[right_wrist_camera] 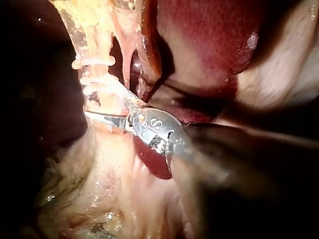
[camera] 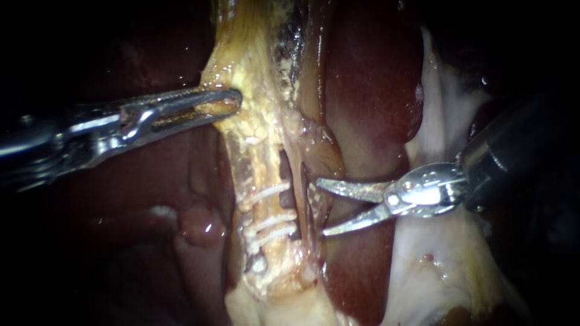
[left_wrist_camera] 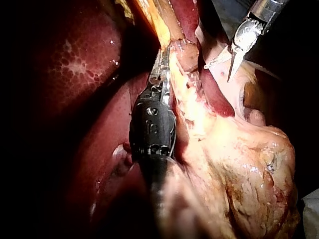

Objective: Go to the cutting position left tube

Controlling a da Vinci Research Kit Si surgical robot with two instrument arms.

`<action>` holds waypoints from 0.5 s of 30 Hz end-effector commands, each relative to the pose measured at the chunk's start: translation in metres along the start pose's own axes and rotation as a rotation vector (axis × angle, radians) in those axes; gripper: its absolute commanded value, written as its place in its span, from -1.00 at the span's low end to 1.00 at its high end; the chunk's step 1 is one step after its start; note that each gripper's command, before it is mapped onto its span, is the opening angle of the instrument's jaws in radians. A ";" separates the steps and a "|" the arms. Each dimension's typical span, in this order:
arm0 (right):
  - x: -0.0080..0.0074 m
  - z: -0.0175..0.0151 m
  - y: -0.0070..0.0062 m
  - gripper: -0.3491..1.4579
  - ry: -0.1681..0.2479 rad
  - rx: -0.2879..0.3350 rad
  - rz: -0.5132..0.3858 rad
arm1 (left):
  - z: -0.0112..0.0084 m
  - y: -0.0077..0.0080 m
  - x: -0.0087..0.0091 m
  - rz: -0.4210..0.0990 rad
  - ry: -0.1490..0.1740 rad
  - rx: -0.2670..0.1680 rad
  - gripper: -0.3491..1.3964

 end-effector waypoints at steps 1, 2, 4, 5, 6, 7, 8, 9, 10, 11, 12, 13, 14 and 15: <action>-0.0002 0.0003 0.0001 0.97 -0.002 0.004 0.004 | -0.0001 -0.0001 0.0000 0.001 0.000 -0.003 -1.00; -0.0004 0.0006 0.0003 0.97 -0.002 0.008 0.019 | -0.0002 -0.0002 0.0000 0.001 0.000 -0.003 -1.00; -0.0007 0.0011 0.0006 0.97 -0.003 0.015 0.037 | -0.0004 -0.0003 -0.0001 0.001 0.000 -0.003 -1.00; -0.0009 0.0014 0.0007 0.97 -0.004 0.024 0.051 | -0.0004 -0.0003 -0.0001 0.000 0.000 -0.003 -1.00; -0.0010 0.0017 0.0009 0.97 -0.004 0.028 0.059 | -0.0006 -0.0003 -0.0001 0.000 0.000 -0.003 -1.00; -0.0011 0.0020 0.0010 0.97 -0.007 0.033 0.062 | -0.0007 -0.0004 -0.0002 0.000 0.000 -0.003 -1.00; -0.0012 0.0022 0.0011 0.97 -0.011 0.042 0.070 | -0.0009 -0.0004 -0.0003 -0.001 -0.002 -0.002 -1.00; -0.0013 0.0025 0.0013 0.97 -0.015 0.050 0.076 | -0.0011 -0.0005 -0.0004 -0.001 -0.005 -0.001 -1.00; -0.0014 0.0027 0.0014 0.97 -0.021 0.056 0.079 | -0.0012 -0.0006 -0.0005 -0.002 -0.004 -0.001 -1.00; -0.0014 0.0028 0.0015 0.97 -0.025 0.063 0.087 | -0.0014 -0.0007 -0.0006 -0.002 -0.007 0.000 -1.00; -0.0014 0.0029 0.0016 0.97 -0.028 0.071 0.094 | -0.0016 -0.0008 -0.0007 0.003 -0.006 0.000 -1.00; -0.0014 0.0030 0.0016 0.97 -0.032 0.078 0.097 | -0.0017 -0.0009 -0.0007 0.003 -0.009 0.000 -1.00; -0.0015 0.0031 0.0017 0.97 -0.035 0.082 0.100 | -0.0018 -0.0010 -0.0008 0.003 -0.009 0.000 -1.00; -0.0015 0.0031 0.0018 0.95 -0.039 0.087 0.103 | -0.0019 -0.0011 -0.0008 0.002 -0.009 -0.001 -1.00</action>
